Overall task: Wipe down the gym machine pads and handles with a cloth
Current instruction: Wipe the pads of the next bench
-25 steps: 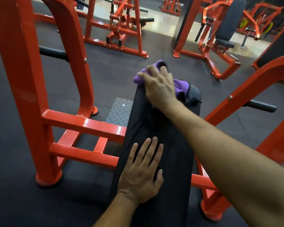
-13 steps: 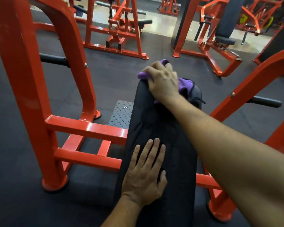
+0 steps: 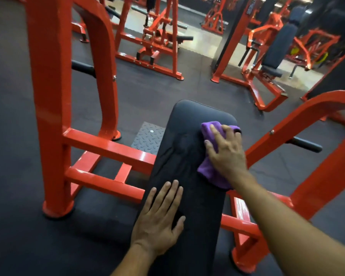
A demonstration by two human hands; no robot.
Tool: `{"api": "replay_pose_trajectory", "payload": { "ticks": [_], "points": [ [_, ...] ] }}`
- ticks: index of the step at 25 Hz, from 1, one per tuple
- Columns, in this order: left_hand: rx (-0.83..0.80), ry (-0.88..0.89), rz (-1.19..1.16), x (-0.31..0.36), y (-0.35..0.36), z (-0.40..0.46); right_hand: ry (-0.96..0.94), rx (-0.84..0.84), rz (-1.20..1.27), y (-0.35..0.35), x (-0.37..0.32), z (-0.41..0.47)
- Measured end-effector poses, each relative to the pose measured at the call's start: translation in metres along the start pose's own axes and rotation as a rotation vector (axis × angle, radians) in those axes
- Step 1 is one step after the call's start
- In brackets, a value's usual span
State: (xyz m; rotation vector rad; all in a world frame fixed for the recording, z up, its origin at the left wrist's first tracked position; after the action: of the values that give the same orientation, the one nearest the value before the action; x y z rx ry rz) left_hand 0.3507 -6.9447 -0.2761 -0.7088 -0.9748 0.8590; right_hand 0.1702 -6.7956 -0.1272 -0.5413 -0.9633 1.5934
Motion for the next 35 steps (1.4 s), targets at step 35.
{"api": "replay_pose_trajectory", "payload": {
  "ticks": [35],
  "points": [
    [0.077, 0.062, -0.039, -0.004, 0.002, -0.001, -0.601, -0.013, -0.047, 0.012, -0.124, 0.040]
  ]
}}
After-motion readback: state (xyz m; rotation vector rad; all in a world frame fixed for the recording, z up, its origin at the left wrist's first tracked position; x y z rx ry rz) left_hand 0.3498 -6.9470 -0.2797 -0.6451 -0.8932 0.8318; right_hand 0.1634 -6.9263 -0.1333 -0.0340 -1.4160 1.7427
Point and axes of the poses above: each hand's wrist, its own z-axis towards the middle knuckle, its own y-axis out of the palm, x = y × z, the point moved 6 cm from there along z, towards the middle knuckle, and after that the axes turned 11 degrees about -z, right-handed, at the moved point
